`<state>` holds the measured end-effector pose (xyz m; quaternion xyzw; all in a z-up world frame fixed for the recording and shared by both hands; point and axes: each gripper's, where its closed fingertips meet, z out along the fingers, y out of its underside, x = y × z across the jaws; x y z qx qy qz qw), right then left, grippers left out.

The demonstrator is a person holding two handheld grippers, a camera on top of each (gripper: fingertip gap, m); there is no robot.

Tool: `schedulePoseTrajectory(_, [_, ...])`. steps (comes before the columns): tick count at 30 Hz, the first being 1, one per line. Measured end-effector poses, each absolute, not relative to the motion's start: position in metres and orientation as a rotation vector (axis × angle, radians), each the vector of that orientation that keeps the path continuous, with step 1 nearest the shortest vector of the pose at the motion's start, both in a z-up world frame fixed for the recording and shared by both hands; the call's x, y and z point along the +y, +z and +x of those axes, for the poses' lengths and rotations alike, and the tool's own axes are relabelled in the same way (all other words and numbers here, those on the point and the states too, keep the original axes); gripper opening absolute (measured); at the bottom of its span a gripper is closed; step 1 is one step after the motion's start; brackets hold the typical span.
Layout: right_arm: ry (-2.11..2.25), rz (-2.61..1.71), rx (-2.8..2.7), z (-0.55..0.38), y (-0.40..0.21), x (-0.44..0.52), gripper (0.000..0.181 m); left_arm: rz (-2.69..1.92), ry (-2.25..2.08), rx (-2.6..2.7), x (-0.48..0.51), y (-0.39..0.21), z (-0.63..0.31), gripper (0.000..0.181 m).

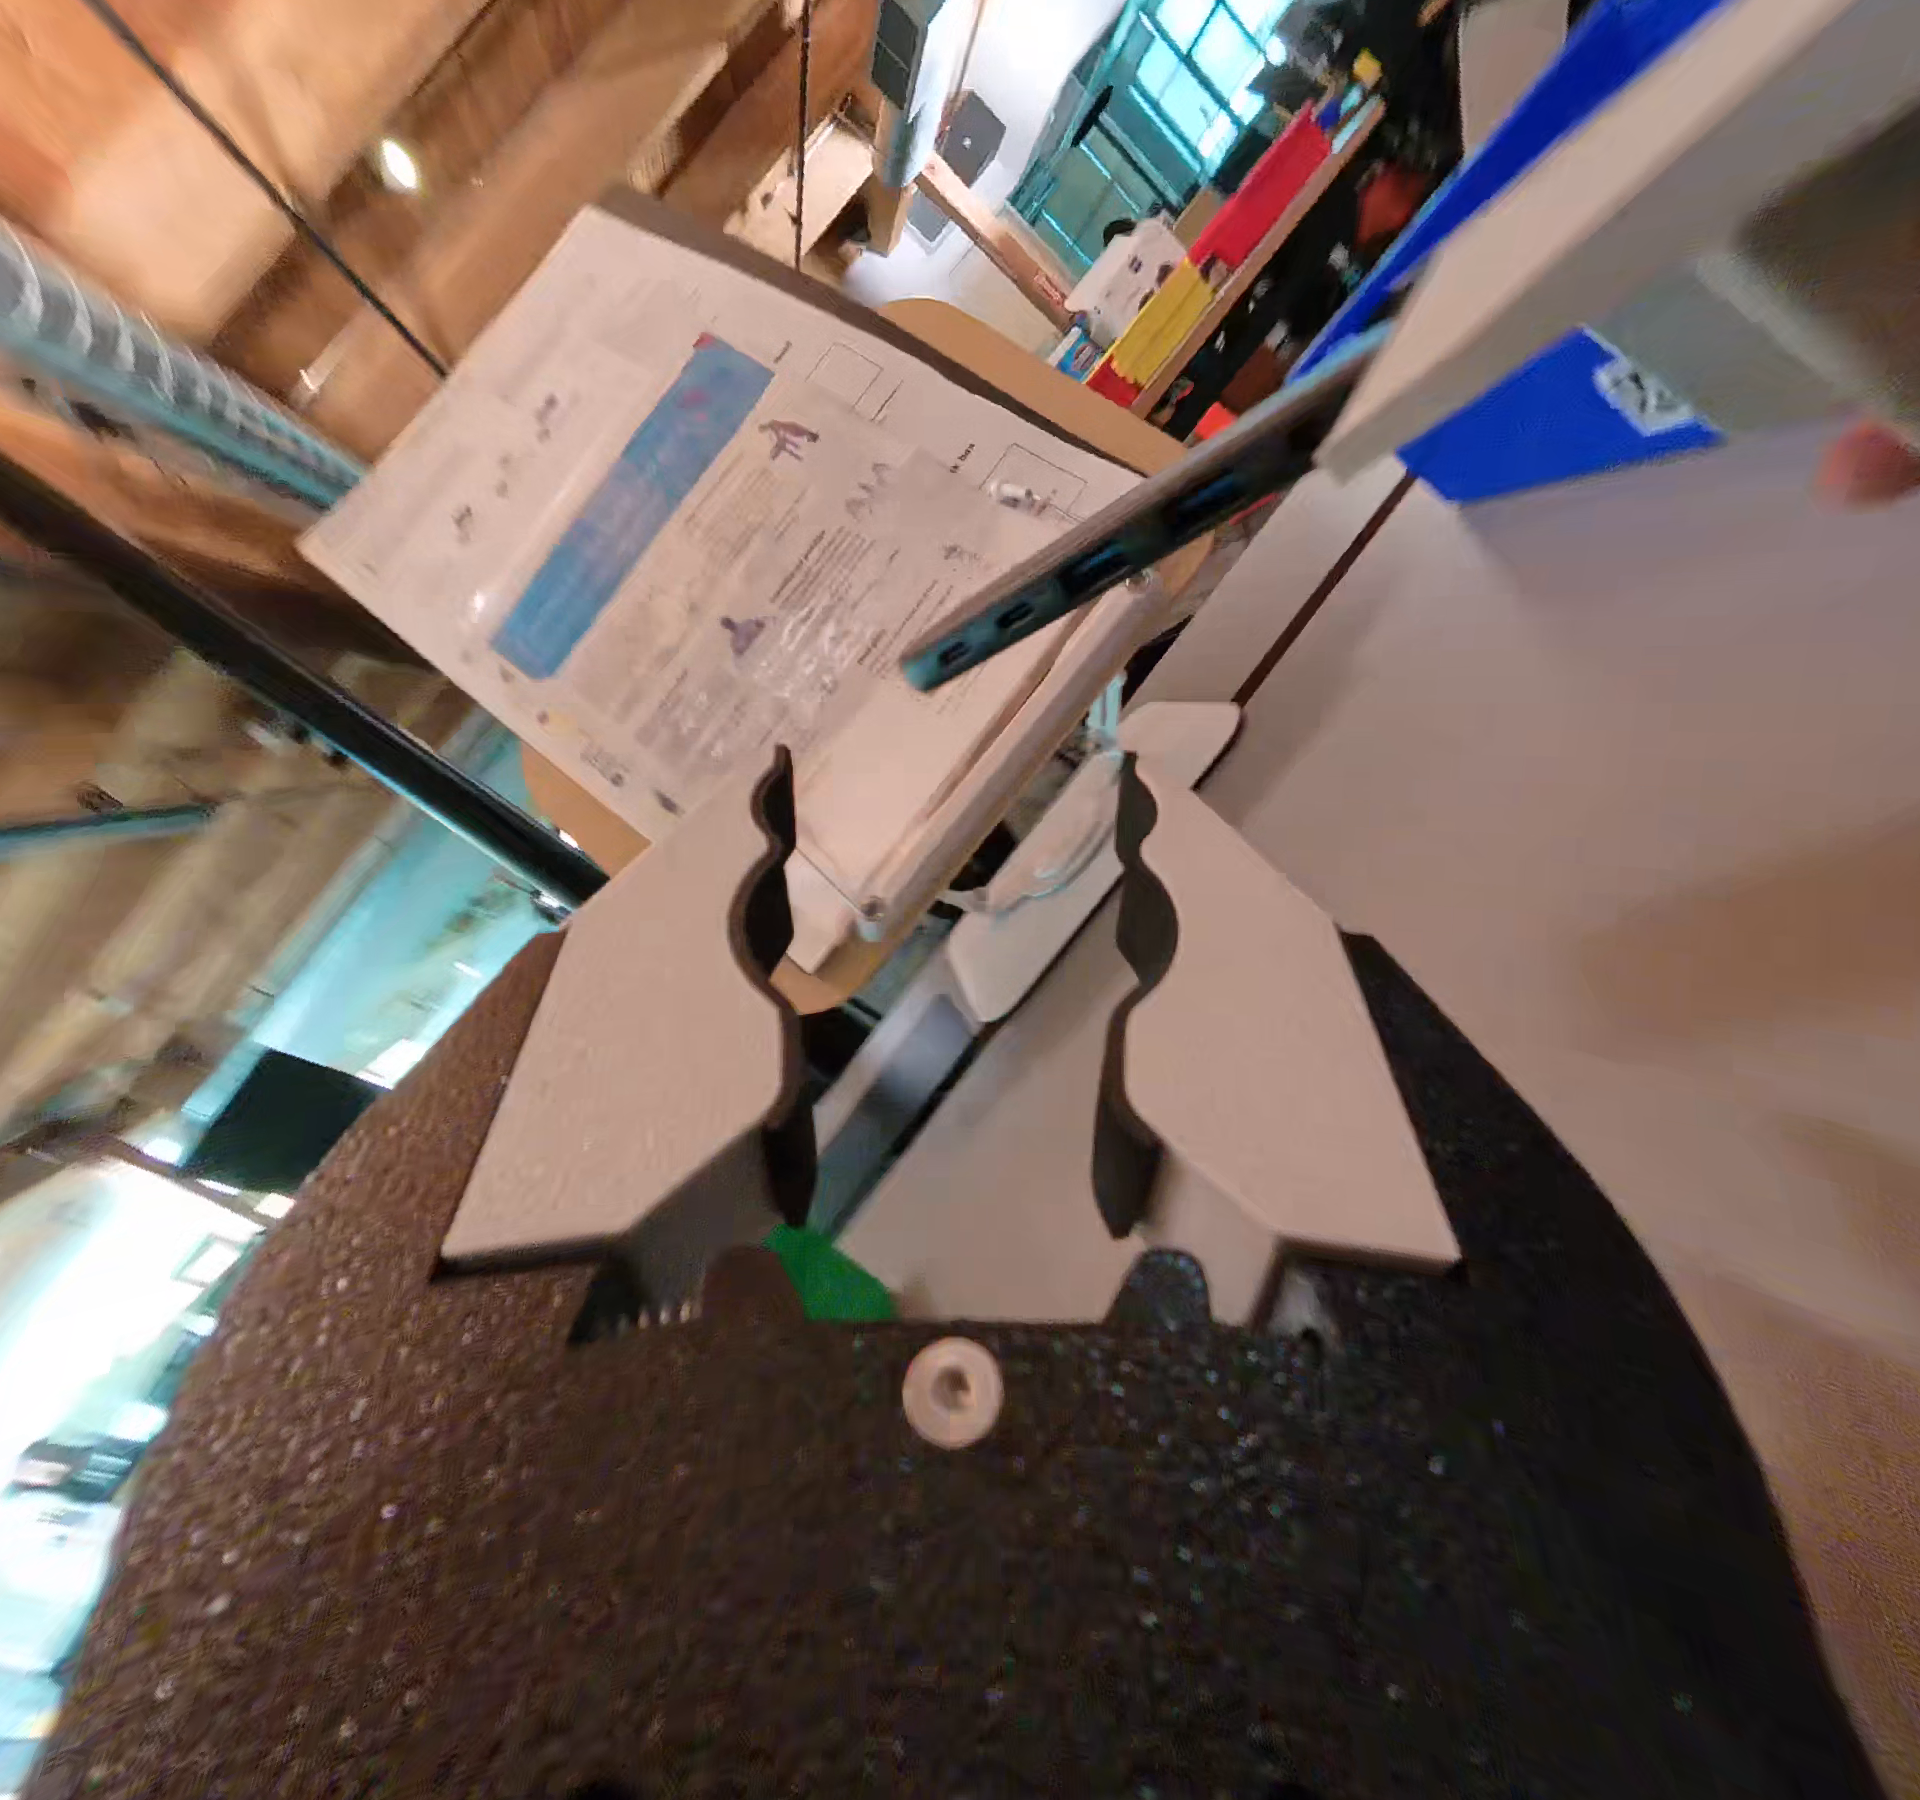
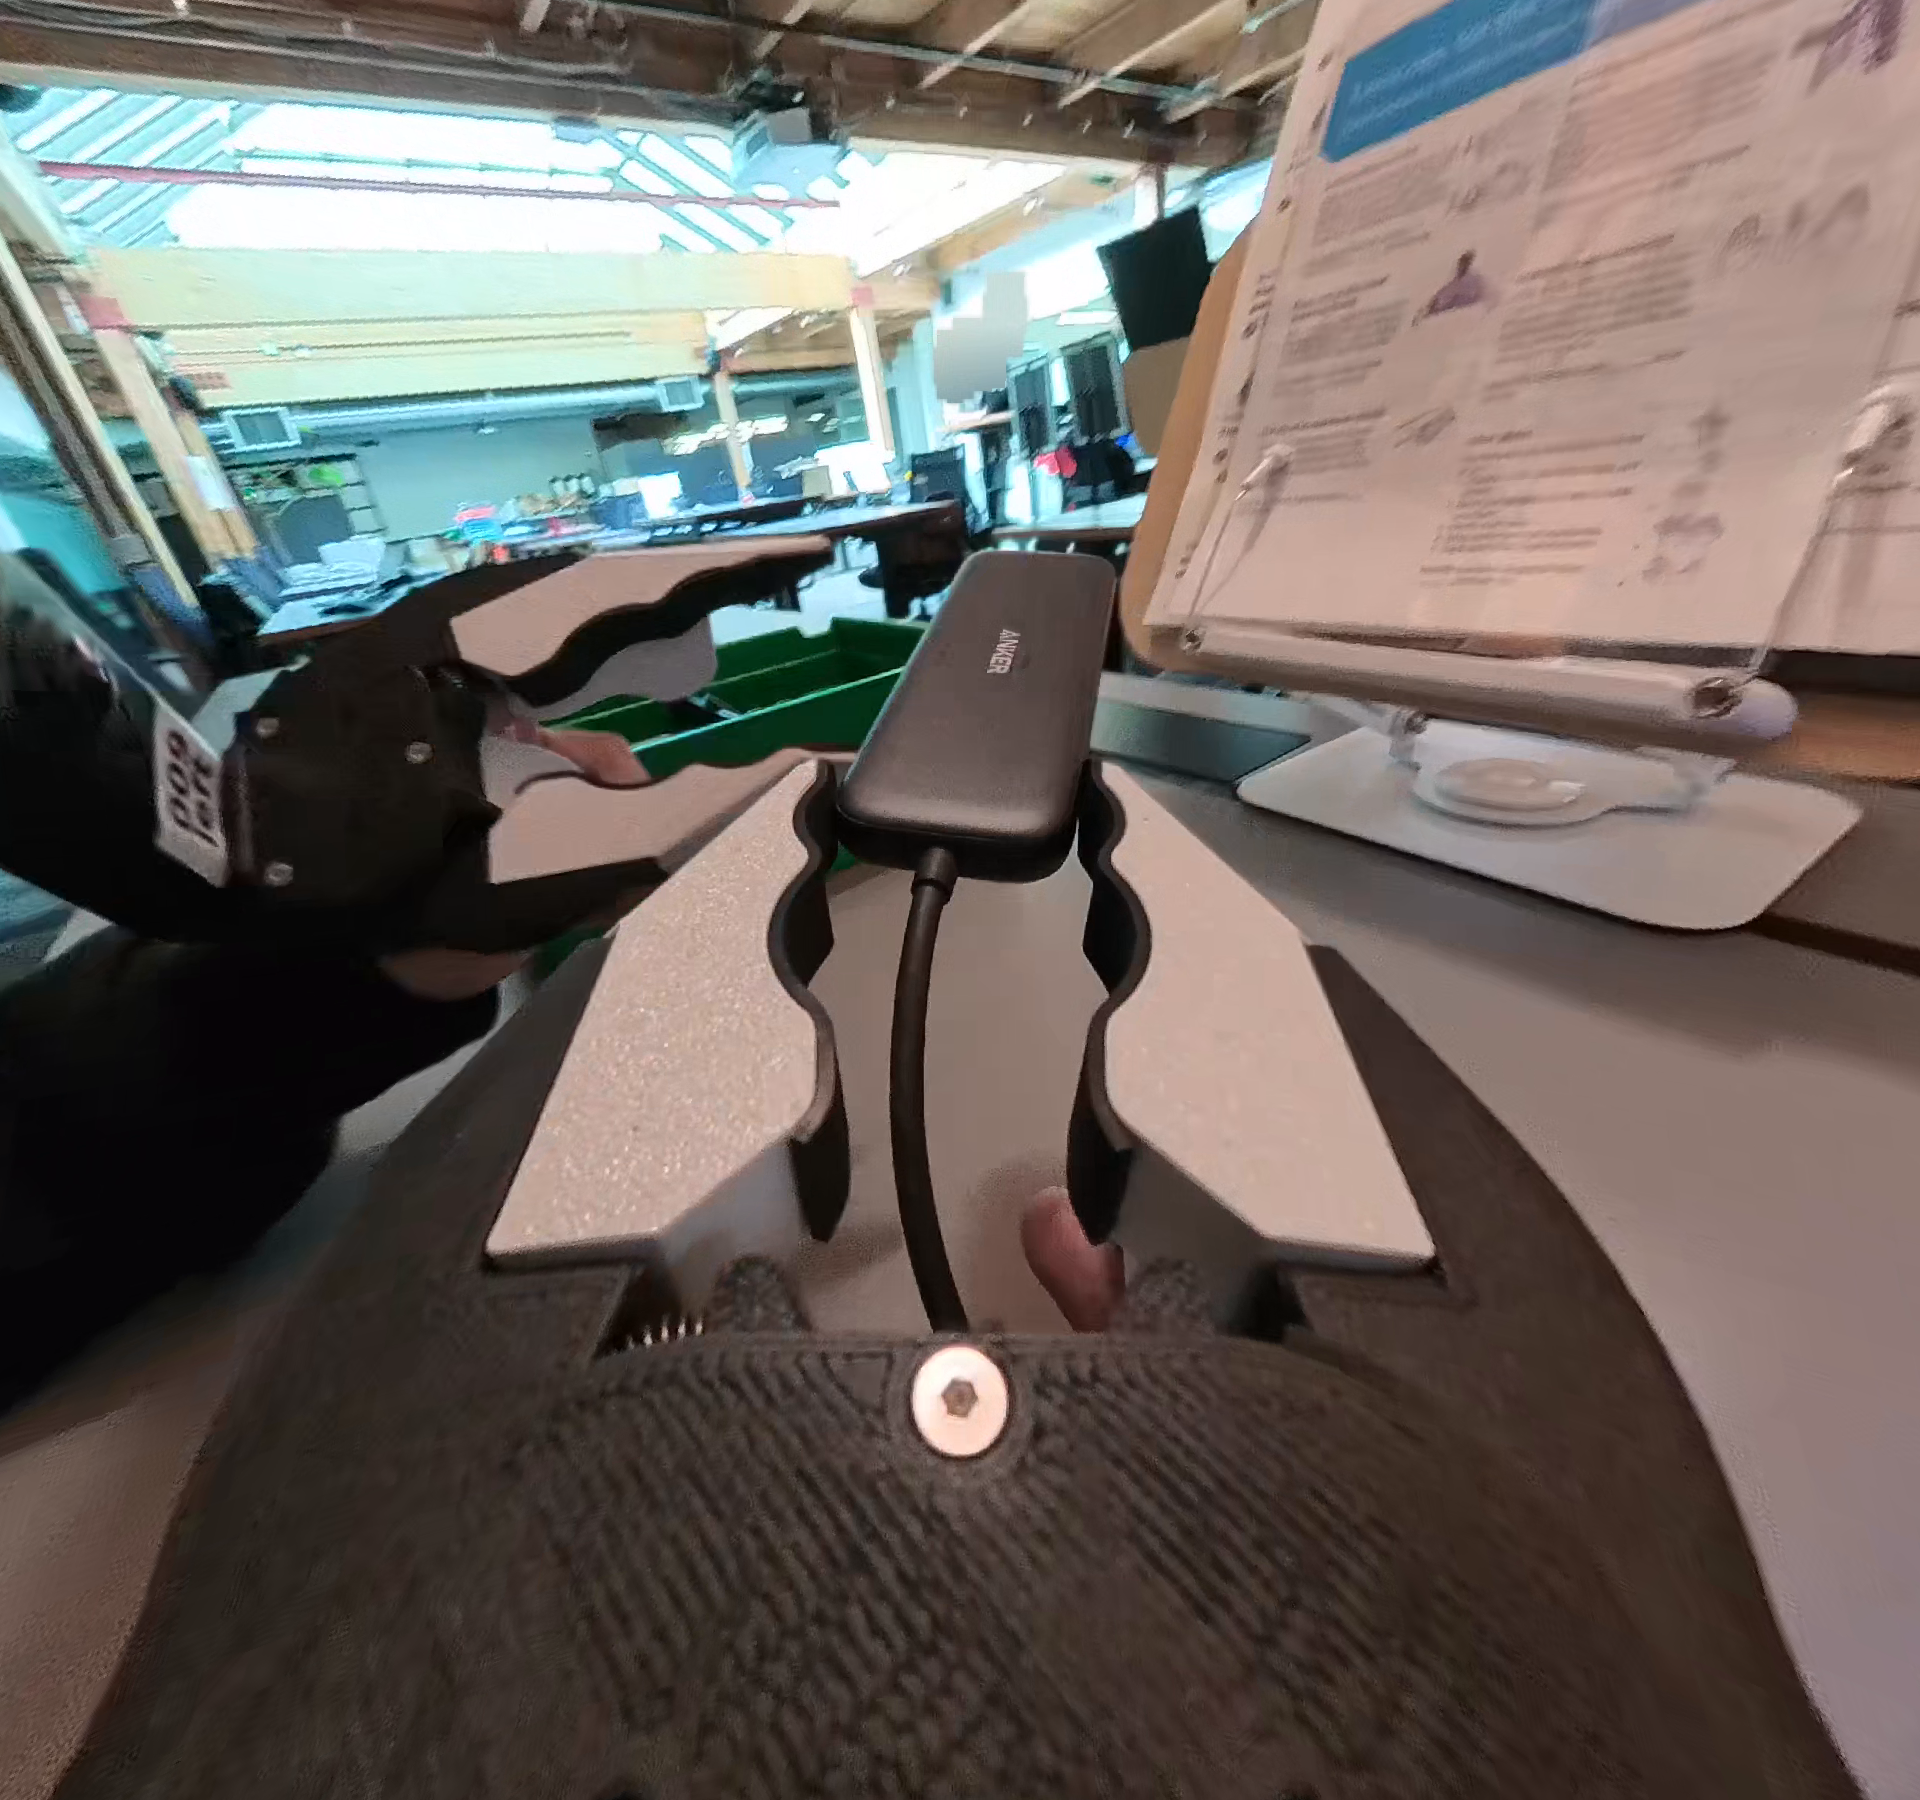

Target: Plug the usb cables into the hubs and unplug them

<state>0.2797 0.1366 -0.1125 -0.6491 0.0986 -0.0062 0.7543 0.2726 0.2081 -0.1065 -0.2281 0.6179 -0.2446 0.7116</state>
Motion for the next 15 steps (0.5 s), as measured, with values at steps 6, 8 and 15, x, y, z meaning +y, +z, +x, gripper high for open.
schedulePoseTrajectory(6, [0.128, -1.527, 0.171, 0.262, -0.127, 0.146, 0.045, -0.306, -0.35, 1.372, 0.193, -0.117, 0.275, 0.052])
schedulePoseTrajectory(8, [0.165, -1.534, 0.137, 0.254, -0.128, 0.148, 0.045, -0.25, -0.297, 1.399, 0.186, -0.123, 0.277, 0.044])
schedulePoseTrajectory(15, [0.002, -1.483, 0.033, 0.25, -0.127, 0.152, 0.045, -0.267, -0.193, 1.398, 0.189, -0.122, 0.281, 0.014])
